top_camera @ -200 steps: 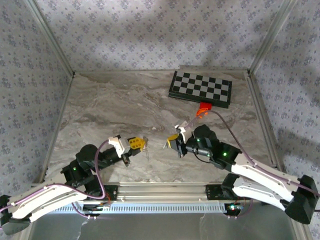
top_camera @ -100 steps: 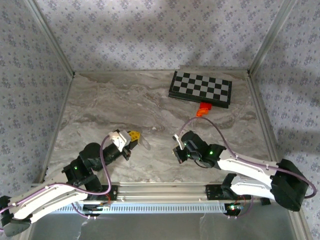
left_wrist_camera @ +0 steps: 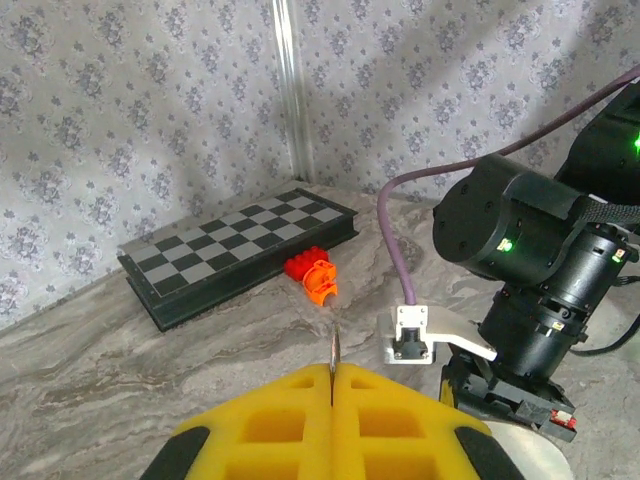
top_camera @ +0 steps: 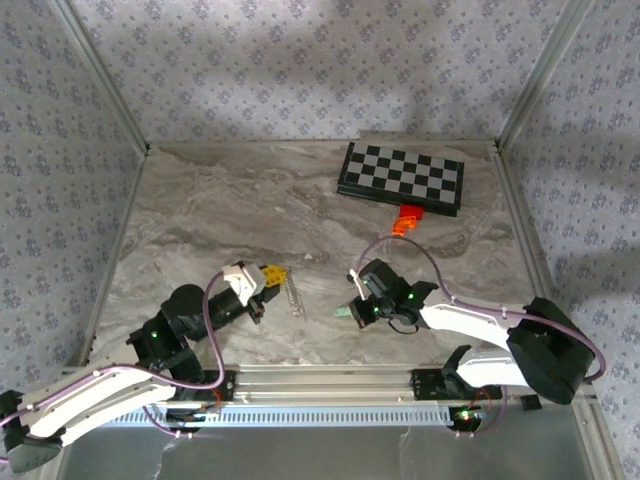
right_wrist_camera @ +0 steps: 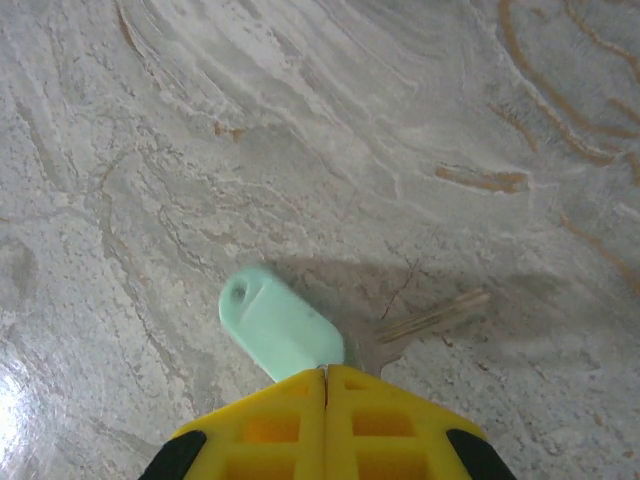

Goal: Put the keys on the keyring

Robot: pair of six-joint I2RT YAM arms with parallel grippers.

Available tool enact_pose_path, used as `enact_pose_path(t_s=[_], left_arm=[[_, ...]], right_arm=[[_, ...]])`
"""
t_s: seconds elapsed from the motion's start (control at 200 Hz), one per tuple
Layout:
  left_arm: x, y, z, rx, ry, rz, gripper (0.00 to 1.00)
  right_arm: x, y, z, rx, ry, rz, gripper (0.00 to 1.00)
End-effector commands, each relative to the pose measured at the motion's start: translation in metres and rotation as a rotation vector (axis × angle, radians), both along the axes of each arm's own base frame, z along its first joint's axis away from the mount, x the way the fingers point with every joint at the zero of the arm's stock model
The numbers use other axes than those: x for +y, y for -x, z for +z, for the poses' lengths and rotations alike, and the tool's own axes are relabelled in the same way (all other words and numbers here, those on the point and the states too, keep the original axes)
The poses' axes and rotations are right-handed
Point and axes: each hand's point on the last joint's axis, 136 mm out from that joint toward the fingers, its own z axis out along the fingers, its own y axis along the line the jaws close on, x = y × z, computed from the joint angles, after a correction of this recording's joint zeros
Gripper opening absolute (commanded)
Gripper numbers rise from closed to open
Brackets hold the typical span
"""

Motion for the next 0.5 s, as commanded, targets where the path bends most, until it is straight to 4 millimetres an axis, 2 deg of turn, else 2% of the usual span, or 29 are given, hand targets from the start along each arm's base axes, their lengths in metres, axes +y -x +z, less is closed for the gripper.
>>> enact_pose_path(t_s=[0.0,0.1,0.24,0.495], left_arm=[[-0.002,0.0,0.015,-0.035,0.051,-0.013,0.0],[-0.004,-0.002,0.015,-0.033,0.049,-0.018,0.0],[-0.006,-0.004,0.014,-0.031,0.046,-0.021,0.0],[-0.003,-0.007,0.008,-0.014,0.049,-0.014,0.0]], right_arm=[[-0.007,0.009,-0.008,0.063,0.014,-0.025,0.01],[-0.01,0.014,-0.009,0.094,0.01,-0.038,0.06],[-0.018,0.017,-0.006,0.142,0.019,-0.078,0.18],[-0.025,0.008,0.02,0.157,0.106,-0.097,0.29]])
